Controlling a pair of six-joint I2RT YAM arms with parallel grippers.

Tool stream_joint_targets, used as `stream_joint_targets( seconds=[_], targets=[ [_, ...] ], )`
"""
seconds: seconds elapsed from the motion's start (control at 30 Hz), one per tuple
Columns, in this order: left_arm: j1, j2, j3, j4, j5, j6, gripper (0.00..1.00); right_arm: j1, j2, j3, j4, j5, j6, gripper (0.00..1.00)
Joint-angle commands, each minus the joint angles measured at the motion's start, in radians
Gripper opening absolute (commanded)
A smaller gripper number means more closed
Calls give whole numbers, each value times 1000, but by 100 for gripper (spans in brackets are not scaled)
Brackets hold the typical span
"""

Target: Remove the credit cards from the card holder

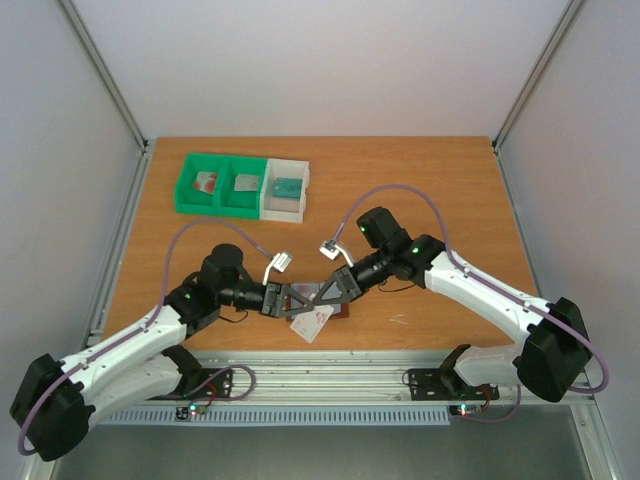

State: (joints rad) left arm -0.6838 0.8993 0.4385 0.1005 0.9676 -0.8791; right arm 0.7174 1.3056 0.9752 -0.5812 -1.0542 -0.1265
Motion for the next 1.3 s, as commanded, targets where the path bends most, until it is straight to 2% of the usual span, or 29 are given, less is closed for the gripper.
stream_joint_targets(
  seconds=[0.0,0.13,0.23,0.4,0.6,0.83,1.07,1.27],
  targets=[
    [-3,-1,132,-260,-182,111,42,7,-65,-19,59,68,67,1],
    [-2,-83,143,-270,-309,77,58,5,-106,-24,102,173,155,1],
    [-2,-141,110,-254,-434,15,63,5,-132,-54,229,189,271,1],
    [-3,-186,17,-28,-441,-150,68,3,-127,-103,403,266,467,1],
    [-3,-227,-16,10,-523,-264,70,0,-160,-171,556,383,617,1],
    [-3,-285,-87,146,-585,-346,70,-3,-190,-241,760,440,786,1],
    [-3,-260,-149,329,-595,-434,68,-4,-240,-245,751,532,834,1],
    [-2,-249,-147,356,-589,-455,66,-3,-278,-261,726,603,865,1]
  ],
)
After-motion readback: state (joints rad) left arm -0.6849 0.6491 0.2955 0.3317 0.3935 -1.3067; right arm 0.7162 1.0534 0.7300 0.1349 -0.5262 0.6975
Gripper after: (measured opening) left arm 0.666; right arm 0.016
